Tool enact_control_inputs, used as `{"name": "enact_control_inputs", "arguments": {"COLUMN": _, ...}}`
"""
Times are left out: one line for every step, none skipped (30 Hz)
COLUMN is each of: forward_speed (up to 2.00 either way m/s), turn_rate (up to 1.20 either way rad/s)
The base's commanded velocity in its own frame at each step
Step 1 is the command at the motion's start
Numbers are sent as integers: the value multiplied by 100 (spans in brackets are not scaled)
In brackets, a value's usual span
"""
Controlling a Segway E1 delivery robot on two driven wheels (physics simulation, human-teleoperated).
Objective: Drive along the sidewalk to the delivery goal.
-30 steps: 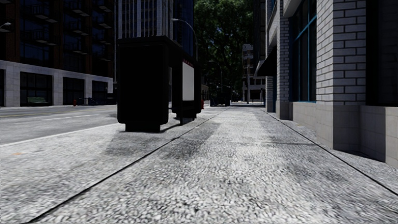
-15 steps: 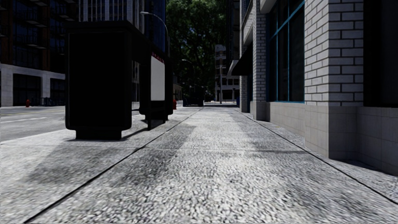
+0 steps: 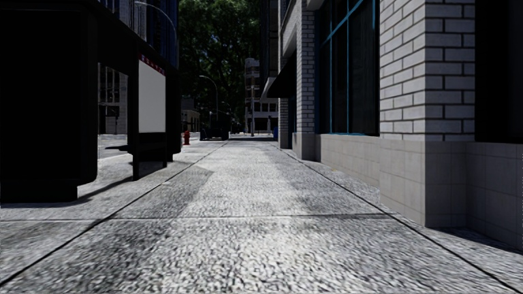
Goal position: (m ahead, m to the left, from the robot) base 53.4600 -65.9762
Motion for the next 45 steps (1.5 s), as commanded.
{"name": "enact_control_inputs", "arguments": {"forward_speed": 149, "turn_rate": 0}}
{"name": "enact_control_inputs", "arguments": {"forward_speed": 149, "turn_rate": 0}}
{"name": "enact_control_inputs", "arguments": {"forward_speed": 149, "turn_rate": 0}}
{"name": "enact_control_inputs", "arguments": {"forward_speed": 149, "turn_rate": 0}}
{"name": "enact_control_inputs", "arguments": {"forward_speed": 149, "turn_rate": 0}}
{"name": "enact_control_inputs", "arguments": {"forward_speed": 149, "turn_rate": 0}}
{"name": "enact_control_inputs", "arguments": {"forward_speed": 149, "turn_rate": 0}}
{"name": "enact_control_inputs", "arguments": {"forward_speed": 149, "turn_rate": 0}}
{"name": "enact_control_inputs", "arguments": {"forward_speed": 149, "turn_rate": 0}}
{"name": "enact_control_inputs", "arguments": {"forward_speed": 149, "turn_rate": 0}}
{"name": "enact_control_inputs", "arguments": {"forward_speed": 149, "turn_rate": 0}}
{"name": "enact_control_inputs", "arguments": {"forward_speed": 149, "turn_rate": 0}}
{"name": "enact_control_inputs", "arguments": {"forward_speed": 149, "turn_rate": 0}}
{"name": "enact_control_inputs", "arguments": {"forward_speed": 149, "turn_rate": 0}}
{"name": "enact_control_inputs", "arguments": {"forward_speed": 149, "turn_rate": 0}}
{"name": "enact_control_inputs", "arguments": {"forward_speed": 149, "turn_rate": 0}}
{"name": "enact_control_inputs", "arguments": {"forward_speed": 149, "turn_rate": 0}}
{"name": "enact_control_inputs", "arguments": {"forward_speed": 149, "turn_rate": 0}}
{"name": "enact_control_inputs", "arguments": {"forward_speed": 149, "turn_rate": 0}}
{"name": "enact_control_inputs", "arguments": {"forward_speed": 149, "turn_rate": 0}}
{"name": "enact_control_inputs", "arguments": {"forward_speed": 149, "turn_rate": 0}}
{"name": "enact_control_inputs", "arguments": {"forward_speed": 149, "turn_rate": 0}}
{"name": "enact_control_inputs", "arguments": {"forward_speed": 149, "turn_rate": 0}}
{"name": "enact_control_inputs", "arguments": {"forward_speed": 149, "turn_rate": 0}}
{"name": "enact_control_inputs", "arguments": {"forward_speed": 149, "turn_rate": 0}}
{"name": "enact_control_inputs", "arguments": {"forward_speed": 149, "turn_rate": 0}}
{"name": "enact_control_inputs", "arguments": {"forward_speed": 149, "turn_rate": 0}}
{"name": "enact_control_inputs", "arguments": {"forward_speed": 149, "turn_rate": 0}}
{"name": "enact_control_inputs", "arguments": {"forward_speed": 149, "turn_rate": 0}}
{"name": "enact_control_inputs", "arguments": {"forward_speed": 149, "turn_rate": 0}}
{"name": "enact_control_inputs", "arguments": {"forward_speed": 149, "turn_rate": 0}}
{"name": "enact_control_inputs", "arguments": {"forward_speed": 149, "turn_rate": 0}}
{"name": "enact_control_inputs", "arguments": {"forward_speed": 149, "turn_rate": 0}}
{"name": "enact_control_inputs", "arguments": {"forward_speed": 149, "turn_rate": 0}}
{"name": "enact_control_inputs", "arguments": {"forward_speed": 149, "turn_rate": 0}}
{"name": "enact_control_inputs", "arguments": {"forward_speed": 149, "turn_rate": 0}}
{"name": "enact_control_inputs", "arguments": {"forward_speed": 149, "turn_rate": 0}}
{"name": "enact_control_inputs", "arguments": {"forward_speed": 149, "turn_rate": 0}}
{"name": "enact_control_inputs", "arguments": {"forward_speed": 149, "turn_rate": 0}}
{"name": "enact_control_inputs", "arguments": {"forward_speed": 149, "turn_rate": 0}}
{"name": "enact_control_inputs", "arguments": {"forward_speed": 149, "turn_rate": 0}}
{"name": "enact_control_inputs", "arguments": {"forward_speed": 149, "turn_rate": 0}}
{"name": "enact_control_inputs", "arguments": {"forward_speed": 149, "turn_rate": 0}}
{"name": "enact_control_inputs", "arguments": {"forward_speed": 149, "turn_rate": 0}}
{"name": "enact_control_inputs", "arguments": {"forward_speed": 149, "turn_rate": 0}}
